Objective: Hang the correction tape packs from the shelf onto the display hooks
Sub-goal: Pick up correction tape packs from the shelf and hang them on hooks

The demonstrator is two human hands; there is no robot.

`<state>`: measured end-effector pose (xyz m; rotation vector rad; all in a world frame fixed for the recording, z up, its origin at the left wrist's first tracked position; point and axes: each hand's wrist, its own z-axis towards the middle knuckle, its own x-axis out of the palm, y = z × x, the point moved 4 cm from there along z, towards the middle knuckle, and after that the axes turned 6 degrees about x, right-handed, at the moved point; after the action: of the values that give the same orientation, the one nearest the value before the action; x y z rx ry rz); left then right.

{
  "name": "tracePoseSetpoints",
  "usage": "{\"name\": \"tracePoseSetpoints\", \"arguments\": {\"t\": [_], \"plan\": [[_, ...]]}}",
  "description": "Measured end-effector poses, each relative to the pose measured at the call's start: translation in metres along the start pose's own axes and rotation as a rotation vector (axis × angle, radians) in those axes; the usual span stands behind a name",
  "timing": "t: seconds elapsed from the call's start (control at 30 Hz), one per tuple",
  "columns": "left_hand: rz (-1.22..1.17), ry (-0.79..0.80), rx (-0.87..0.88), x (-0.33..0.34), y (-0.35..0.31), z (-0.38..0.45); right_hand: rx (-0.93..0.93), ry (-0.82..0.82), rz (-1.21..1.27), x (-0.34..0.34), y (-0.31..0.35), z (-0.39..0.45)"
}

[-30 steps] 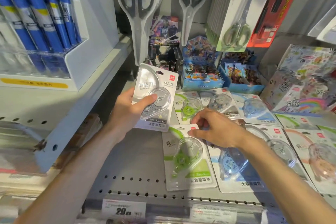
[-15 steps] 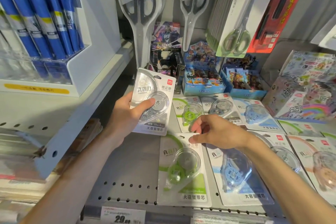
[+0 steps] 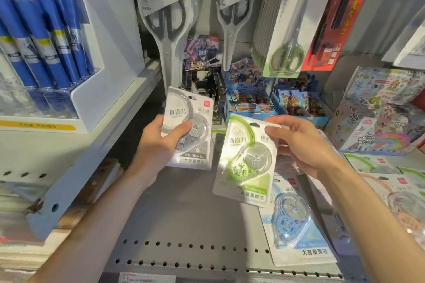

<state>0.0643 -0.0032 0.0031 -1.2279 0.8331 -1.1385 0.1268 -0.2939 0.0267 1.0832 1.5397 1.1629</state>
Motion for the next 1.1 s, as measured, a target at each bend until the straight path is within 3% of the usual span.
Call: {"name": "tracePoseSetpoints", "arguments": {"t": [0.33, 0.53, 0.63, 0.83, 1.1], "plan": [[-0.051, 0.336, -0.026, 0.052, -0.007, -0.018, -0.288, -0.253, 0.039, 0.018, 0.017, 0.004], [-0.122, 0.206, 0.017, 0.048, -0.009, -0.02, -0.271, -0.282, -0.003, 0.031, 0.016, -0.005], [-0.188, 0.16, 0.081, 0.047, -0.012, -0.022, -0.209, -0.171, -0.07, 0.039, 0.008, -0.02], [-0.276, 0.144, 0.171, 0.055, -0.024, -0.032, -0.178, -0.055, 0.13, 0.052, 0.001, -0.049], [-0.147, 0.038, 0.223, 0.084, -0.057, -0.046, -0.275, -0.15, 0.285, -0.019, 0.005, -0.078]]}}
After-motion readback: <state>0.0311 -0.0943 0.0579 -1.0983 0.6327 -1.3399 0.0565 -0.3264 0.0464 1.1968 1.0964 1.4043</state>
